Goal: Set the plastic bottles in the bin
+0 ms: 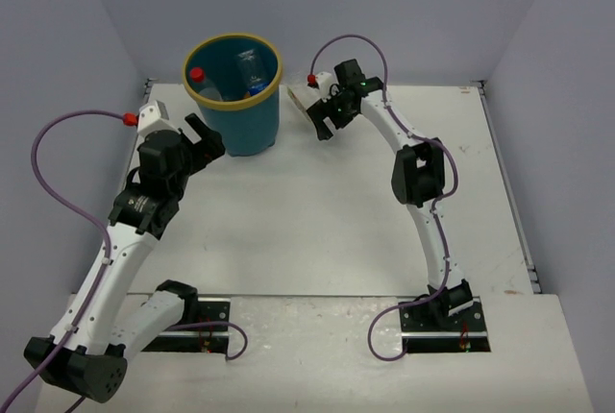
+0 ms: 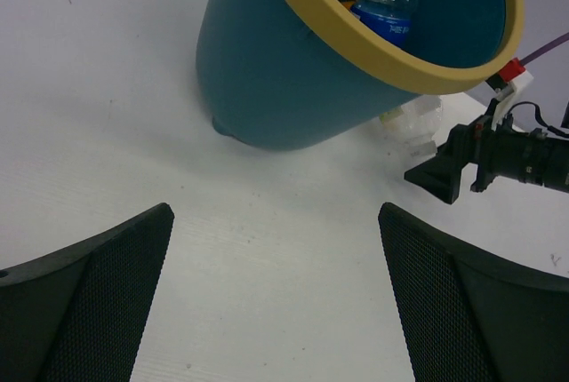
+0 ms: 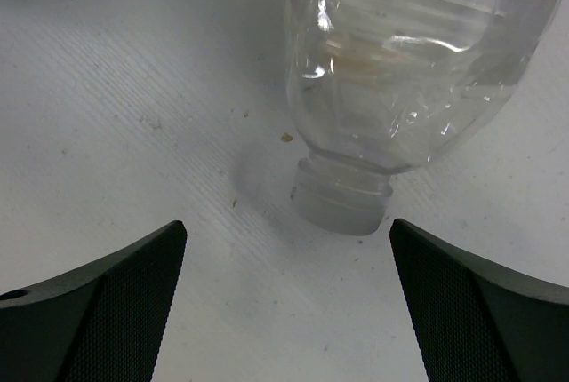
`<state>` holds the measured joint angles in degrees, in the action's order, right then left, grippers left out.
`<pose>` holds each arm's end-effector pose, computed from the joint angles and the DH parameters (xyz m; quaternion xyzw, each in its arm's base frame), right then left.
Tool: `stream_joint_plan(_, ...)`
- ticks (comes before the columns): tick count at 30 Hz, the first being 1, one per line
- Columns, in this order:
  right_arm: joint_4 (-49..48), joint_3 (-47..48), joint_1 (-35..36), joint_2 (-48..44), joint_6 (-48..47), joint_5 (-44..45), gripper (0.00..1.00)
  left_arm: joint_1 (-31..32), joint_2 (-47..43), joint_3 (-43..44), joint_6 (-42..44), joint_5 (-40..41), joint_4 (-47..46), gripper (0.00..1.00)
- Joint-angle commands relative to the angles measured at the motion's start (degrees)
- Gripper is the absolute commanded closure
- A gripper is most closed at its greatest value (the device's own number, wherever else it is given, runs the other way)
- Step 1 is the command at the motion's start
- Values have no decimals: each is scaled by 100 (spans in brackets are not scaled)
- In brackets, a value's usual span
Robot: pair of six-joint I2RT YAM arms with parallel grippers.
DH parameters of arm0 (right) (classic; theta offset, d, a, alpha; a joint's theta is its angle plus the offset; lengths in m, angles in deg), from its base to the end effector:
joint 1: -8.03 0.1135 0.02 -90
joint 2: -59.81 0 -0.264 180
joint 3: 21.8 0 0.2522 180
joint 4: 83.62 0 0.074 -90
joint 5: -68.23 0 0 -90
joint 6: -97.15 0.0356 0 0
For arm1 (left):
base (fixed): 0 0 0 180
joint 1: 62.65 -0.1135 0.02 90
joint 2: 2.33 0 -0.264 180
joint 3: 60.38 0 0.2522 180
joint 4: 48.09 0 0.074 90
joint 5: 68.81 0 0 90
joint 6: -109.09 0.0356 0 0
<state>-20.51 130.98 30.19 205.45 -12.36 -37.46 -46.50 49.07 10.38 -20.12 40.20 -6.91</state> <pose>0.5046 0.2159 0.2041 -0.3743 0.8711 0.1372 0.2868 0.1888 -0.0426 0.3634 -0.2539 0.7818 -0.1357 0.5531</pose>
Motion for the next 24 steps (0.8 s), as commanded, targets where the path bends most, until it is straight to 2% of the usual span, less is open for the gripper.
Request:
stream_joint_plan(1,266,51,-41,-218,151,-252,1,-23,63,236,142,203,-216,0)
stream_joint_plan(4,-134,-169,-44,-291,692,609,1,-23,63,216,133,208,-271,0)
stream_joint_plan(7,-135,327,-25,-5,1082,1761,1,-23,74,225,142,220,-289,0)
stream_joint_plan(9,-155,429,3,74,1217,2090,1,-23,88,211,142,242,-310,0)
stream_joint_plan(13,-690,-262,224,-281,856,2020,1,-23,159,146,107,132,-403,0)
stream_joint_plan(18,-816,189,350,52,1059,1654,1,-23,171,216,98,85,-250,0)
stream_joint_plan(20,-972,280,300,262,1316,1212,1,-23,43,216,106,136,-203,0)
stream_joint_plan(22,-600,838,330,600,1331,1290,1,-23,-49,182,115,236,-173,0)
stream_joint_plan(24,-734,750,346,495,1320,1322,1,-23,-186,140,115,340,-148,0)
